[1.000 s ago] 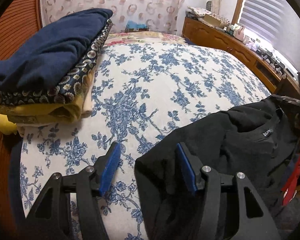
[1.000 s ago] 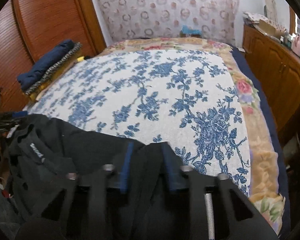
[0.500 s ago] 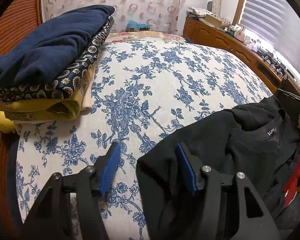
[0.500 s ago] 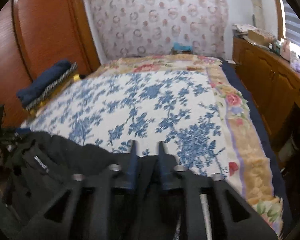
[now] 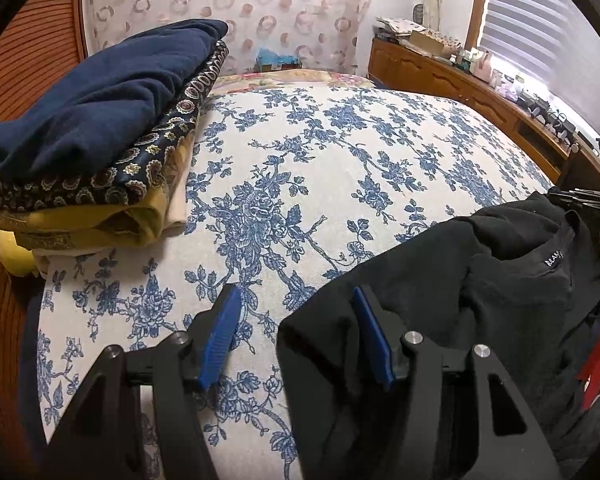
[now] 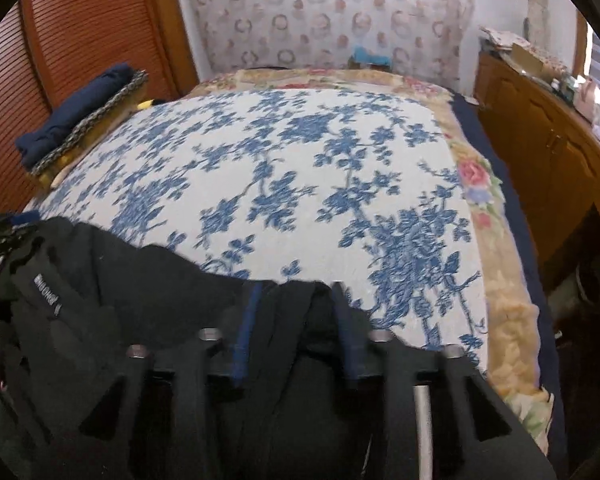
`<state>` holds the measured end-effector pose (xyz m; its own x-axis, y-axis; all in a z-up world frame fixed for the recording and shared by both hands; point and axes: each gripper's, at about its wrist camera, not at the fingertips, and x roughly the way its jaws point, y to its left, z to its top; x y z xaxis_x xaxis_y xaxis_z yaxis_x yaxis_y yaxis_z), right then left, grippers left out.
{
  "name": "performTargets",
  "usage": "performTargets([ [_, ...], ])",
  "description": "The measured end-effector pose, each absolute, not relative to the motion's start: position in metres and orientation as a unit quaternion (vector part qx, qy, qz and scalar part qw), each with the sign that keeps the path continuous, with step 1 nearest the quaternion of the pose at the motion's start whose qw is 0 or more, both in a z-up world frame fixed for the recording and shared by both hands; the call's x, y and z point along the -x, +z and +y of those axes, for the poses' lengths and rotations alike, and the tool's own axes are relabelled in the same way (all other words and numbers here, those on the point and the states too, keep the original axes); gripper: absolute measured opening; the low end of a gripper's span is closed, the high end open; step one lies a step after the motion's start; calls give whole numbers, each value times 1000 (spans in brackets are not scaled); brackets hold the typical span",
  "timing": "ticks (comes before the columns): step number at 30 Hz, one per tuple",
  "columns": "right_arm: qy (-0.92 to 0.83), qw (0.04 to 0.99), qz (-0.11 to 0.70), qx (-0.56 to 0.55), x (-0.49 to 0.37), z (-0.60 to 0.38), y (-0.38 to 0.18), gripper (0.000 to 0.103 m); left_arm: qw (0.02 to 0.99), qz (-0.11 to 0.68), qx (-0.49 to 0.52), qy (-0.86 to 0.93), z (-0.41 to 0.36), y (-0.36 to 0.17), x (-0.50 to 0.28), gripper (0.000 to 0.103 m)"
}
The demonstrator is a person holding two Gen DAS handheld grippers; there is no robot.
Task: Fold small clothes
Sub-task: 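Lift the shirt hem with both grippers and carry it toward the collar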
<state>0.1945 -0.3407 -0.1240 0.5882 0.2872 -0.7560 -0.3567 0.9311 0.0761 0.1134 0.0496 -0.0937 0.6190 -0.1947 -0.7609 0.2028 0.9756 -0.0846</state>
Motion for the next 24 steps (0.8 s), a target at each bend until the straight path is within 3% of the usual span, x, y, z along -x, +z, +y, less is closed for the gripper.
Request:
performTargets([
  [3,182,899,394,60,-185,-339,-115,12,900,421,-5,-112,49,-94,-113,58],
  [7,141,928,345,5,-176,-366,-98,11,901,419,-7,-113,49,-94,-113,58],
  [13,139,920,366,18,-180,-364,-110,11,893,433,12,-125,51,-90,-116,58],
  [18,142,917,373,10,-184,-366,-115,14,889,433,15,-149,45,-89,-114,42],
  [20,142,916,375,10,-183,-367,-116,19,888,432,14,-155,43,-89,-113,36],
  [22,141,914,381,10,-185,-367,-118,37,887,432,14,-164,41,-89,-112,18],
  [24,142,908,395,9,-190,-367,-123,41,887,430,6,-168,36,-88,-109,8],
])
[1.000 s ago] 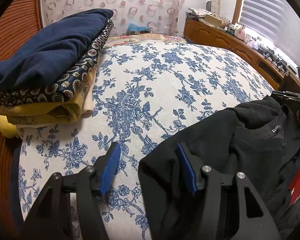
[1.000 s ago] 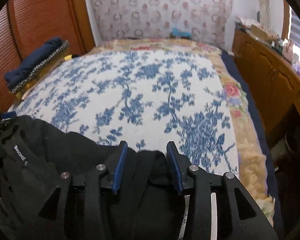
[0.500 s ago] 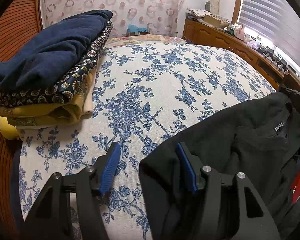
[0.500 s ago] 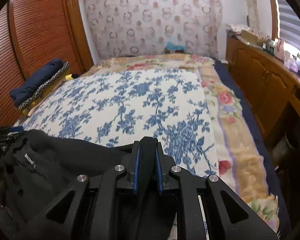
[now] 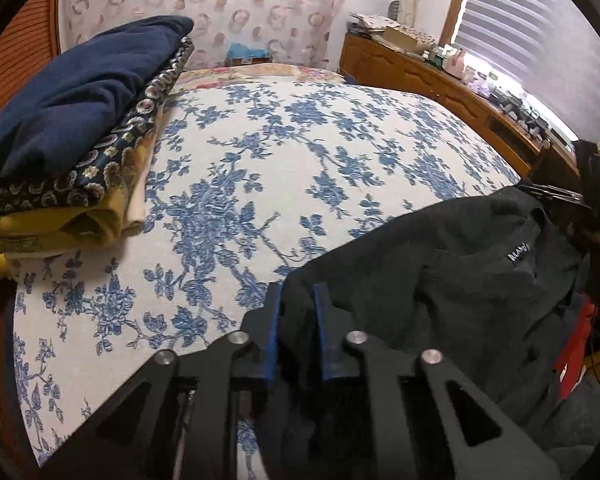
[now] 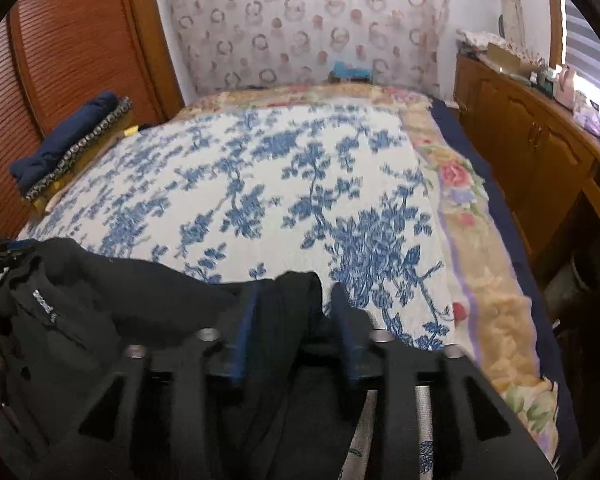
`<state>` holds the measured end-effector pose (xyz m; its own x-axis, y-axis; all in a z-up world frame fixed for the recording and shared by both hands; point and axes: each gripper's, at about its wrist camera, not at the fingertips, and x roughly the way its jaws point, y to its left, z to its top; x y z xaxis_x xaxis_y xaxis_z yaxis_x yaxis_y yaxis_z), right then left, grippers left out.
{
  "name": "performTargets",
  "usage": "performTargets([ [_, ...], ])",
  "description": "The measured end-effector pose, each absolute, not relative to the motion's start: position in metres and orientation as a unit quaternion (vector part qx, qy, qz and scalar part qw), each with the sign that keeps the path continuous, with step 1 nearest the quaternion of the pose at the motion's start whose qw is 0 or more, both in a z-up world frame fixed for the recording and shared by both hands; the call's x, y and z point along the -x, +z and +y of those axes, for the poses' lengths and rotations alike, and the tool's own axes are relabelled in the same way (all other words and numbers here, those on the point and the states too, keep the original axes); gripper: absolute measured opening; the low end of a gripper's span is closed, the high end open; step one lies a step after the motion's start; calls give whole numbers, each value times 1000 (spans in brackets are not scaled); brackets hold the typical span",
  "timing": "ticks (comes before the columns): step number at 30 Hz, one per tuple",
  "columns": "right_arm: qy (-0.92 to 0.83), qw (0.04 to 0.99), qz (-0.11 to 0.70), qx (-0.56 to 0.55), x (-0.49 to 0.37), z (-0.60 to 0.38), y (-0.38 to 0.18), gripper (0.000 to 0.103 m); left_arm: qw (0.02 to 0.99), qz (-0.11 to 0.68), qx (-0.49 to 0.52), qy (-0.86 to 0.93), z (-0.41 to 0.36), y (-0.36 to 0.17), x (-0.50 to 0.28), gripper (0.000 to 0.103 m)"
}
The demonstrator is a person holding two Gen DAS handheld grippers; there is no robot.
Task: Fold small clothes
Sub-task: 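Lift the shirt hem with both grippers and carry it toward the collar, then lower the hem onto the collar end and open both grippers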
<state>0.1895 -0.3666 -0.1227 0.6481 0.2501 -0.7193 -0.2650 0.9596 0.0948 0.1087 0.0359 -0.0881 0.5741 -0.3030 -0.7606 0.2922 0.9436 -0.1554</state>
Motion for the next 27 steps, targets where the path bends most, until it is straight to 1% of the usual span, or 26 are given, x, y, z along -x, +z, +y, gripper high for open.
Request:
performTargets([
  [2,153,902,403,8,-191,-367,-125,44,890,424,-1,-170,31,-84,-103,5],
  [4,162,899,407,10,-190,-365,-125,43,893,415,7,-176,30,-75,-97,5],
  [5,170,896,411,5,-189,-365,-125,36,895,409,14,-179,31,-70,-93,5],
  [6,186,891,415,-3,-187,-364,-125,13,898,402,19,-181,31,-64,-88,4],
  [7,197,887,417,-3,-184,-362,-124,11,903,385,26,-187,32,-52,-79,4],
  [9,199,895,399,4,-171,-359,-117,10,912,358,37,-198,33,-33,-64,4],
  [13,215,914,345,-12,-131,-363,-80,9,931,294,43,-214,35,19,-28,4],
  [19,220,941,255,-17,-65,-376,4,9,948,211,57,-231,48,91,16,4],
  [22,241,945,219,-27,-40,-385,48,9,957,169,47,-232,51,126,35,4],
  [27,248,957,150,-20,-4,-398,123,9,967,120,26,-224,62,175,44,4],
])
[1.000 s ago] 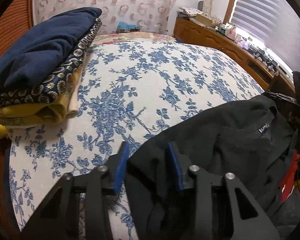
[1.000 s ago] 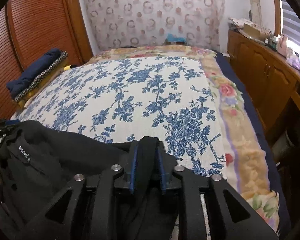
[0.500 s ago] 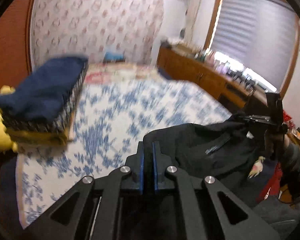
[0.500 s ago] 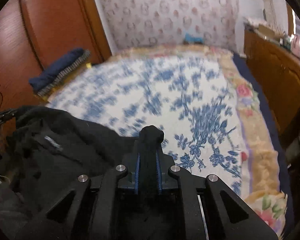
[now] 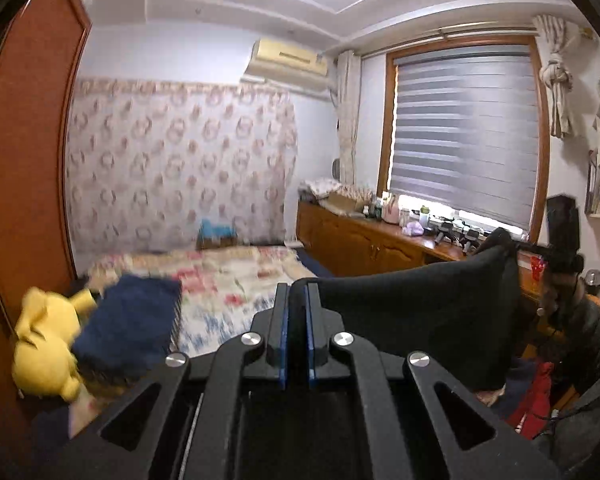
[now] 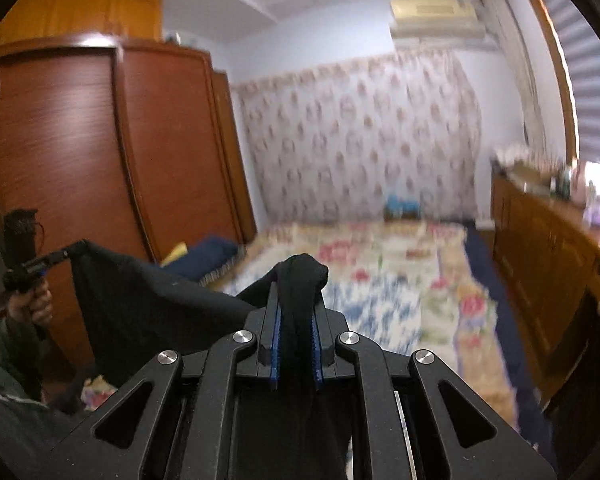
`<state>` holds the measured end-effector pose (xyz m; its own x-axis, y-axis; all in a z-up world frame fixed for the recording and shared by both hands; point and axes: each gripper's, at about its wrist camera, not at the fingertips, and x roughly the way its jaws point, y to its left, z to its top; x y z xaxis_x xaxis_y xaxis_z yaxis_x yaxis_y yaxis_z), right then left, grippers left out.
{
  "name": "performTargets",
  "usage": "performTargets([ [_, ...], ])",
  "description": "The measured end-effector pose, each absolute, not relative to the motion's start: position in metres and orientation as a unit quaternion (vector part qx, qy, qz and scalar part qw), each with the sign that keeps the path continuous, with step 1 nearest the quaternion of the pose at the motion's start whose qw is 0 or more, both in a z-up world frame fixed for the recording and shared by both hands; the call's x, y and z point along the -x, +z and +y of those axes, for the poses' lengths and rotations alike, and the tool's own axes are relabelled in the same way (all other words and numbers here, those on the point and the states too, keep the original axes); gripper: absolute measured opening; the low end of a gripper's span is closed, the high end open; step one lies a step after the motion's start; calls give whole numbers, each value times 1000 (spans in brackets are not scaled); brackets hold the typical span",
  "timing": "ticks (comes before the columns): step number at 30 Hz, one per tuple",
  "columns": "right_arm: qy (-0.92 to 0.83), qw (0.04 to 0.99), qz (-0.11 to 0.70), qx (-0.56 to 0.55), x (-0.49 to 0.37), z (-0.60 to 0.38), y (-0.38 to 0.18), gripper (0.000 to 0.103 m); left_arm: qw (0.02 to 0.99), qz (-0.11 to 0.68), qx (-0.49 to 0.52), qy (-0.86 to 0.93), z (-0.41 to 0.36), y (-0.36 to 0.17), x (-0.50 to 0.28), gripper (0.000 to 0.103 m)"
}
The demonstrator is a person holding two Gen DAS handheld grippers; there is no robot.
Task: Fold small clothes
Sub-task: 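Lower the hem onto the collar end and open both grippers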
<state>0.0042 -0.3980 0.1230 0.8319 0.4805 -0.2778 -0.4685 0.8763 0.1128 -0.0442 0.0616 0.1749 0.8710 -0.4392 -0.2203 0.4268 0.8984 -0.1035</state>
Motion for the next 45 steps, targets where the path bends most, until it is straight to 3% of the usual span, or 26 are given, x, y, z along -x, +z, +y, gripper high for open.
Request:
performTargets([
  [8,234,968,82,40,-8,-381,214,9,977,85,-6,-197,67,236,-6,4],
  [13,203,971,107,69,-89,-360,226,9,981,124,-36,-147,58,234,-100,8],
  [16,158,973,149,74,-177,-354,198,12,979,158,-52,-116,56,193,-176,13],
  [19,99,964,224,103,-269,-346,133,32,962,246,-49,-106,56,135,-239,14],
  [23,49,948,307,66,-334,-360,51,32,944,304,-33,-123,58,64,-253,28],
  [29,82,933,348,44,-311,-372,-14,35,923,348,-24,-161,43,14,-217,49],
  [45,128,916,379,19,-176,-390,-97,39,900,397,4,-177,25,-61,-117,52],
])
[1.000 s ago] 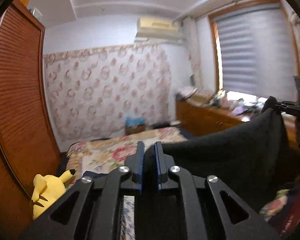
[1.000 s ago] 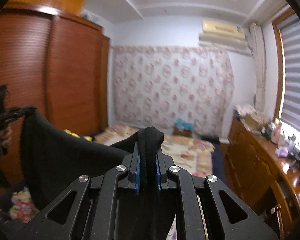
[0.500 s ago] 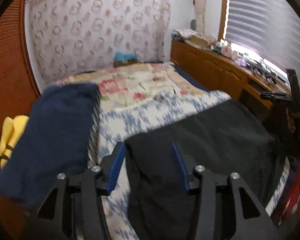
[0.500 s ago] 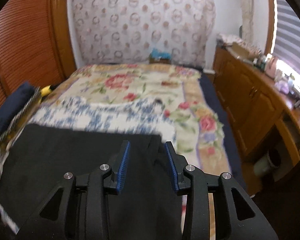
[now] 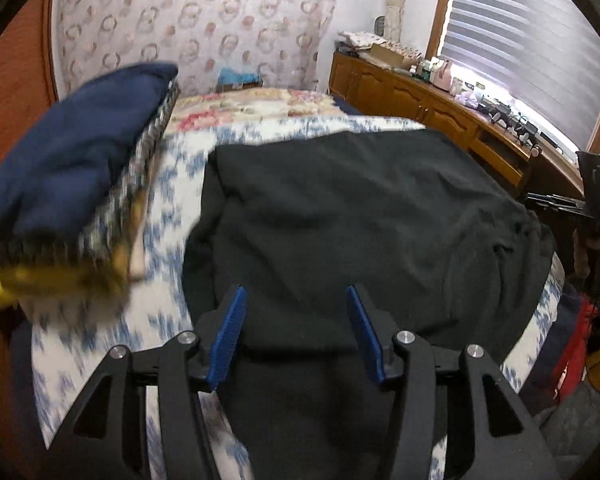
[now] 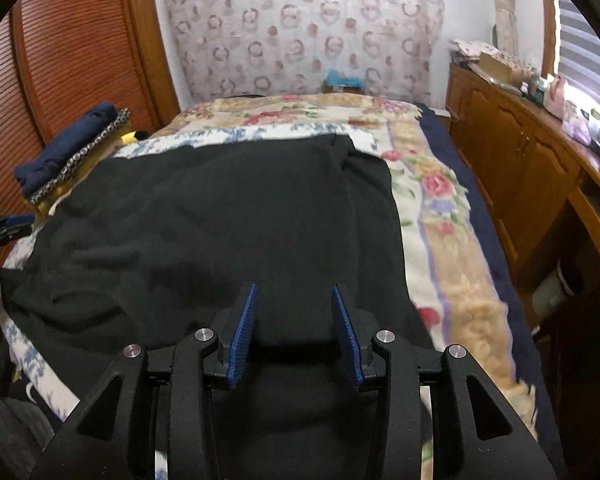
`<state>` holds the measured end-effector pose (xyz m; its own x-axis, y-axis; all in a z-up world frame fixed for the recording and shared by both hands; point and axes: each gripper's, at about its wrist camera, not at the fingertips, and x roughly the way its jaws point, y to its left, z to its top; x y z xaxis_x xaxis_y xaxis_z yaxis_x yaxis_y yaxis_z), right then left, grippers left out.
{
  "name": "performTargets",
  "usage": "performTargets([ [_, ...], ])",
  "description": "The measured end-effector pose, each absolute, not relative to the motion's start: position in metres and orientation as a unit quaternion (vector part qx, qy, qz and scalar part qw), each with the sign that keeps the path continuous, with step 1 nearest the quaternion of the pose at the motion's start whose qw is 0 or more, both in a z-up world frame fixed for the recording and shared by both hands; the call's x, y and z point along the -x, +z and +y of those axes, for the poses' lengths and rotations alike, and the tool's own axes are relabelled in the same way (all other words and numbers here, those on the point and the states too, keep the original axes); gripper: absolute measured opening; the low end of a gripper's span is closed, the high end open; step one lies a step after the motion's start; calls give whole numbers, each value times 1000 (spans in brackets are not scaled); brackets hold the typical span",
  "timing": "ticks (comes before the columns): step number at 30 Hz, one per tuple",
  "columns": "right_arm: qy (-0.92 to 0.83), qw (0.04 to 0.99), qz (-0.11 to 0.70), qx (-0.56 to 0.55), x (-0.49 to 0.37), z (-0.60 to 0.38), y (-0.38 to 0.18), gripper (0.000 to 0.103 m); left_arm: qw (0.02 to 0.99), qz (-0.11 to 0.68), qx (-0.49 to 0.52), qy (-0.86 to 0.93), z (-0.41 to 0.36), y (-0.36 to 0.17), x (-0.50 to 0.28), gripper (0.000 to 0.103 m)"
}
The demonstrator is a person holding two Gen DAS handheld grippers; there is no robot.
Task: Fold small clothes
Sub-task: 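Lower the hem onto the collar end and open both grippers, then pinch the folded edge with both grippers, straighten it, release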
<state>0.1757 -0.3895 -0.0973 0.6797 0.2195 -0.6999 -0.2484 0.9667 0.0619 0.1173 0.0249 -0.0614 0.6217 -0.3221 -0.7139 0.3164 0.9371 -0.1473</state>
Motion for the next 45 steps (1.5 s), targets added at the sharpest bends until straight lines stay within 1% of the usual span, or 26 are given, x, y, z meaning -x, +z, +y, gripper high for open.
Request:
performTargets([
  [5,122,916,382,7,-151,-399,-109,40,902,405,15,-151,35,-73,-98,52],
  [11,112,921,372,-21,-140,-412,-107,40,902,409,34,-135,50,-80,-66,52],
  [16,92,926,365,-26,-123,-427,-104,44,901,411,43,-131,58,-84,-43,52],
  [23,73,923,375,-36,-109,-446,-108,46,896,420,55,-132,62,-92,-25,52],
  [32,74,915,395,-37,-105,-447,-121,46,898,414,46,-137,55,-92,-14,52],
  [33,76,913,399,-39,-104,-448,-122,46,899,413,42,-136,53,-92,-12,51],
  [34,79,911,402,-42,-103,-448,-124,46,900,412,38,-136,50,-92,-10,47],
  [36,82,909,406,-47,-102,-449,-126,46,901,409,32,-138,45,-92,-8,28],
  [37,84,908,407,-50,-101,-450,-127,43,902,409,29,-137,43,-92,-8,22],
  [38,88,908,405,-54,-100,-451,-128,38,900,410,33,-142,43,-91,-8,11],
  [39,93,908,404,-58,-99,-451,-127,29,901,408,40,-145,44,-89,-8,6],
  [40,96,909,400,-58,-97,-451,-126,21,902,404,43,-145,44,-86,-7,5],
  [41,91,912,397,-51,-95,-450,-125,16,903,401,44,-149,44,-82,-6,4],
  [42,89,914,394,-46,-93,-451,-122,5,904,397,45,-153,44,-77,-4,4],
  [45,99,918,382,-47,-86,-453,-112,4,910,380,48,-160,49,-56,5,4],
])
